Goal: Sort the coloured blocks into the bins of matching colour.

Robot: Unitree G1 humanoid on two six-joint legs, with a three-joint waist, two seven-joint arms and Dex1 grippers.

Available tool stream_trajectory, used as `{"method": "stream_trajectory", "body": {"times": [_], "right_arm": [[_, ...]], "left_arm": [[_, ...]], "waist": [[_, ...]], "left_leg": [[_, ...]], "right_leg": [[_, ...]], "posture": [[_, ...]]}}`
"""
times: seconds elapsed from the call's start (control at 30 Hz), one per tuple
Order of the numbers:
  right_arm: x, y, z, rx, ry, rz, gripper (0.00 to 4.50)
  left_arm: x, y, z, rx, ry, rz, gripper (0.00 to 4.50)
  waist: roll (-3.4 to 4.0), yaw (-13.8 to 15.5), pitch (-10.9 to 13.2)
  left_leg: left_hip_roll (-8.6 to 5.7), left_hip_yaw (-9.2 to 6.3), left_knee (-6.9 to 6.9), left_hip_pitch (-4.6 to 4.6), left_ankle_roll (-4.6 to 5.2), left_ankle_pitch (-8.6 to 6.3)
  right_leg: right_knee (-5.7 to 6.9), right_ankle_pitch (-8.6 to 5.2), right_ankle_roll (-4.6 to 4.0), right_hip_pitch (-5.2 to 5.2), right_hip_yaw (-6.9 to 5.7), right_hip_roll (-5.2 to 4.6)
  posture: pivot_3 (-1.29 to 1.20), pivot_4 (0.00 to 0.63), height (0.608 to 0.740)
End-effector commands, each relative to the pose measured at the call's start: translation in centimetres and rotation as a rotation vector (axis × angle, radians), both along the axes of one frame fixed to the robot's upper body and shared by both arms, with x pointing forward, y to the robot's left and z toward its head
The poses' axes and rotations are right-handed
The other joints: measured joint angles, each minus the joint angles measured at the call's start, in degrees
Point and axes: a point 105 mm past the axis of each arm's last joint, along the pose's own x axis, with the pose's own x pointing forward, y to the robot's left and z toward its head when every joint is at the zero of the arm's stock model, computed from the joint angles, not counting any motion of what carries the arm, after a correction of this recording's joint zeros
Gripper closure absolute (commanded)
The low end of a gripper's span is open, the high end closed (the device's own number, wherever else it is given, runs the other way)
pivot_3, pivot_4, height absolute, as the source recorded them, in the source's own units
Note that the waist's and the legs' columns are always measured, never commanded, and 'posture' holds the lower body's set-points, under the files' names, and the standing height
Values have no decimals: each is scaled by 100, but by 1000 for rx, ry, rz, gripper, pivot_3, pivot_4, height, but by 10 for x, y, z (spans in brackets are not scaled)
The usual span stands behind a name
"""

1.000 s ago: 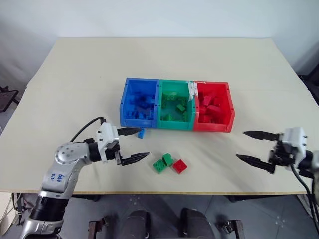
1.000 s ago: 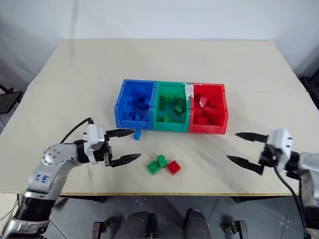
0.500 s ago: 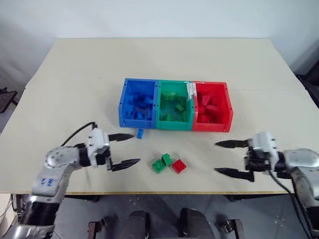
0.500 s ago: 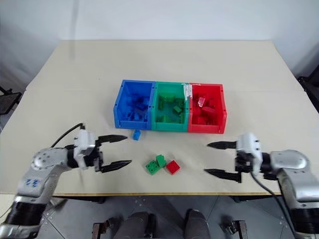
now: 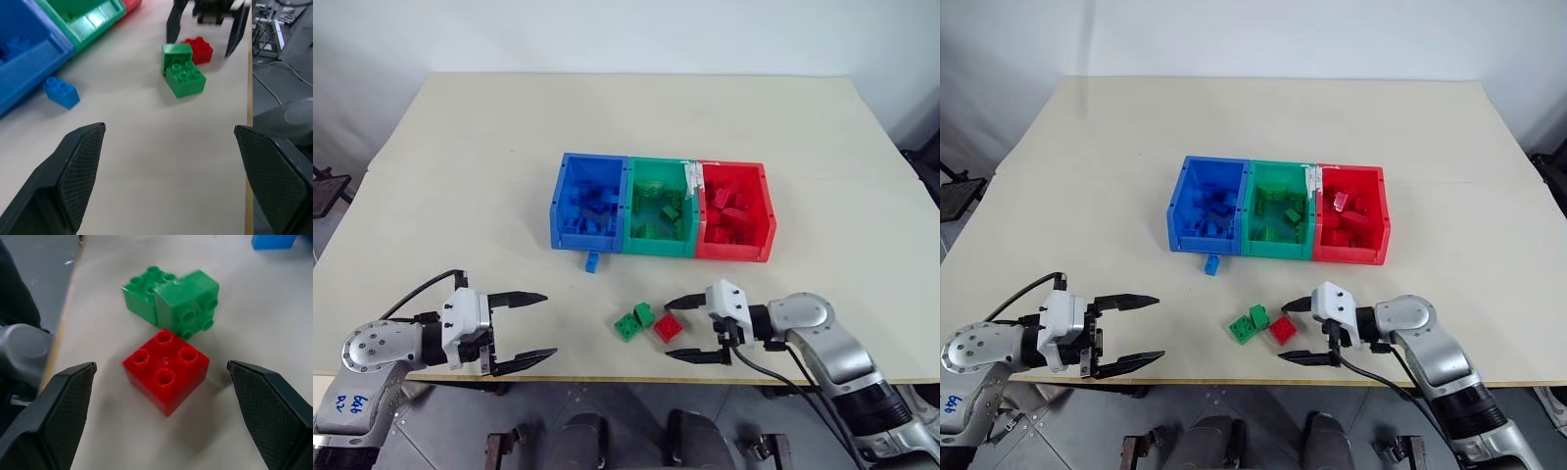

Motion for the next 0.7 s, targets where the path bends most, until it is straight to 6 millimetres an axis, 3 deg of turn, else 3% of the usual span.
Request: {"method": "stream_trajectory", "body": {"times": [0.03,0.17,0.4,0.47,0.7], "right_arm": [[3,2,2,10,-33,6,960],[5,-6,5,15,-49,4,2356],[11,-33,32,105,-131,-44,2402],[20,-44,52,194,-152,-119,2402],[93,-89,117,365,-305,-523,2402]], "left_arm": [[-3,-3,10,-16,-44,-7,0],[-1,-6,14,-26,-52,-10,0],[17,-9,39,-224,-98,105,0],[21,-7,41,-223,-121,137,0],[20,-9,34,-185,-106,127,0]], "waist": [[0,0,0],[0,4,0],[-6,22,-3],[-7,12,-3],[-7,-116,-3]], "left_leg": [[0,2,0,0,0,0],[0,3,0,0,1,0],[-1,0,3,0,3,1],[0,0,4,1,3,1],[3,14,3,4,1,2]], "right_leg": [[1,0,0,0,0,0],[1,0,0,0,0,0],[3,0,1,3,0,0],[7,0,1,3,0,1],[11,0,0,-3,4,1]], "posture": [[0,150,740],[0,150,740],[0,150,740],[0,150,740],[0,150,740]]}}
